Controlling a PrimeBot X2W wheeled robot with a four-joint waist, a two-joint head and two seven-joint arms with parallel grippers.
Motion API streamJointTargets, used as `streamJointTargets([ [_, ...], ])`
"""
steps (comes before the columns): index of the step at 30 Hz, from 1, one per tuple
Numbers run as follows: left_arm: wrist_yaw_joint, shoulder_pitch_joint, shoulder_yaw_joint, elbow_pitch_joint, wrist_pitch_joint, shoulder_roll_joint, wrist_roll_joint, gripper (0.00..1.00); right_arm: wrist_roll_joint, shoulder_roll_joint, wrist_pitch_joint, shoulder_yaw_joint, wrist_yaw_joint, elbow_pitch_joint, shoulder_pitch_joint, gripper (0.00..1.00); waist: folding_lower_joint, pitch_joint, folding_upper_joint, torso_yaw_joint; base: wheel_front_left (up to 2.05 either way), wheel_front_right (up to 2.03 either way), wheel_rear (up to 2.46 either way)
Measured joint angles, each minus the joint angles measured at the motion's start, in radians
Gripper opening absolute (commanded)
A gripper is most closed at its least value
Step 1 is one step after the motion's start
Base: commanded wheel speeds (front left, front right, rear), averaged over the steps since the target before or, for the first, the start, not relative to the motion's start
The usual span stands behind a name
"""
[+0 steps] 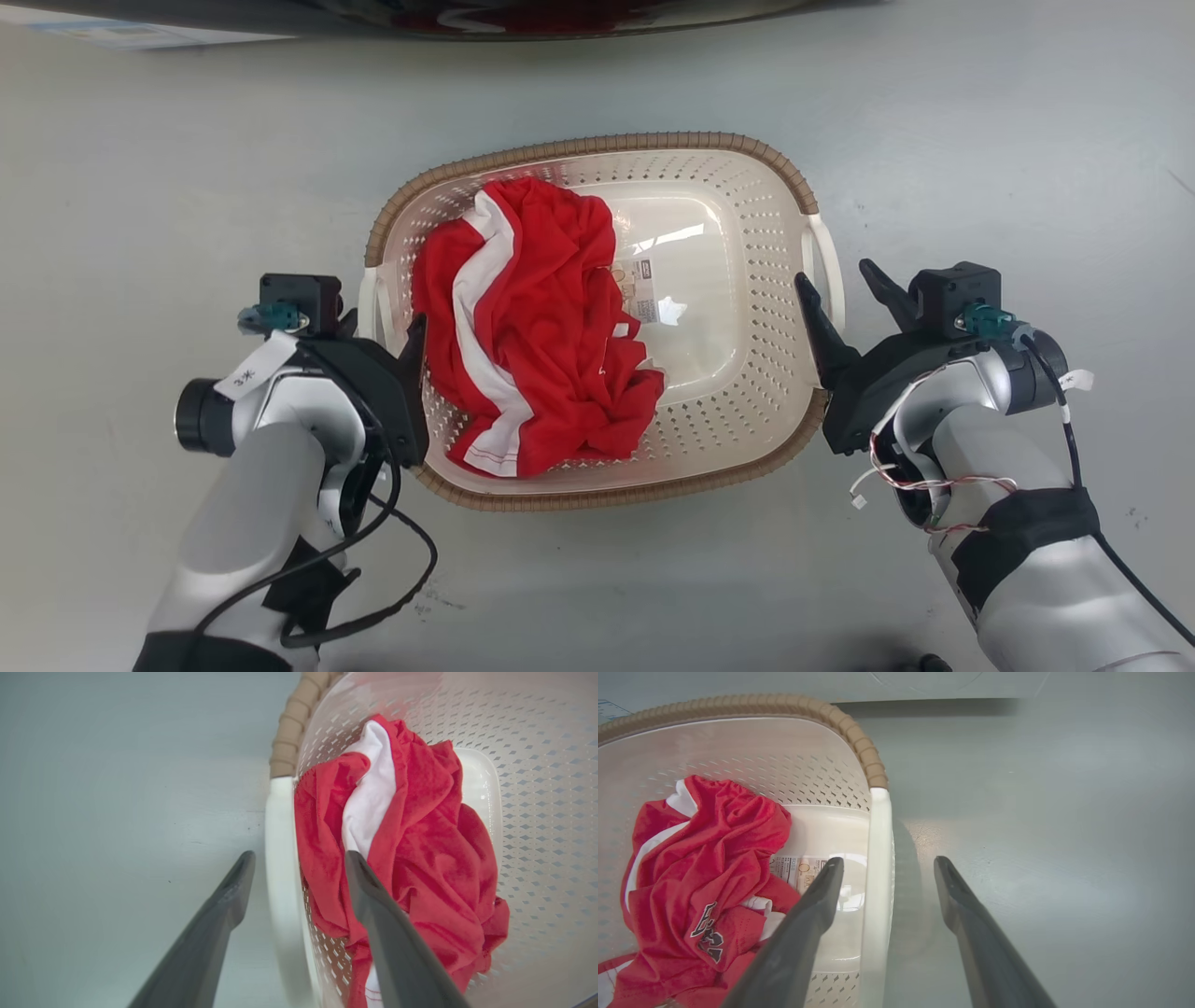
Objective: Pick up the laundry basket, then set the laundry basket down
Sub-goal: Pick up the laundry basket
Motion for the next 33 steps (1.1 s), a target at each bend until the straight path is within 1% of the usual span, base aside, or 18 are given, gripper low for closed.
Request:
streamJointTargets([
  [3, -0.008, -0.03, -0.005, 0.025, 0.001, -0.002, 0.001, 1.0, 0.007, 0.006, 0.0, 0.001, 0.005, 0.026, -0.018, 1.0, 0.0, 0.011, 0.0, 0.0, 0.0, 0.0, 0.0],
  [4, -0.008, -0.04, -0.005, 0.035, 0.001, -0.005, 0.001, 0.91, 0.008, 0.006, 0.0, 0.002, 0.009, 0.037, -0.022, 0.85, 0.0, 0.013, 0.0, 0.001, 0.0, 0.0, 0.0],
  [5, -0.008, -0.048, -0.005, 0.044, 0.001, -0.007, 0.001, 0.21, 0.009, 0.007, 0.0, 0.004, 0.01, 0.046, -0.025, 0.13, 0.0001, 0.014, 0.0001, 0.002, 0.0, 0.0, 0.0],
  [6, -0.009, -0.053, -0.005, 0.052, 0.001, -0.008, 0.001, 0.0, 0.012, 0.009, 0.0, 0.003, 0.01, 0.054, -0.028, 0.0, 0.0001, 0.015, 0.0, 0.003, 0.0, 0.0, 0.0],
  [8, -0.016, -0.067, -0.007, 0.076, 0.017, -0.01, 0.0, 0.0, 0.026, 0.013, 0.003, 0.004, 0.017, 0.072, -0.037, 0.0, 0.0, 0.017, 0.0, 0.004, 0.0, 0.0, 0.0],
  [16, -0.018, -0.108, -0.007, 0.141, 0.007, -0.017, -0.002, 0.0, 0.028, 0.018, -0.005, 0.012, 0.037, 0.126, -0.061, 0.0, -0.0002, 0.019, -0.0002, 0.006, 0.0, 0.0, 0.0],
  [17, -0.026, -0.109, -0.007, 0.15, 0.007, -0.018, -0.002, 0.0, 0.031, 0.019, -0.005, 0.013, 0.041, 0.135, -0.063, 0.0, -0.0001, 0.017, -0.0002, 0.006, 0.0, 0.0, 0.0],
  [25, -0.027, -0.118, -0.01, 0.217, -0.005, -0.028, -0.009, 0.0, 0.037, 0.027, -0.003, 0.029, 0.053, 0.198, -0.077, 0.0, -0.0001, -0.013, -0.0001, 0.002, 0.0, 0.0, 0.0],
  [29, -0.035, -0.124, -0.014, 0.245, -0.007, -0.035, -0.009, 0.0, 0.05, 0.029, 0.007, 0.032, 0.061, 0.234, -0.081, 0.0, -0.0001, -0.035, -0.0002, -0.001, 0.0, 0.0, 0.0],
  [33, -0.044, -0.131, -0.021, 0.274, -0.008, -0.04, -0.009, 0.0, 0.07, 0.036, 0.028, 0.031, 0.062, 0.272, -0.086, 0.0, -0.0001, -0.063, -0.0001, -0.004, 0.0, 0.0, 0.0],
])
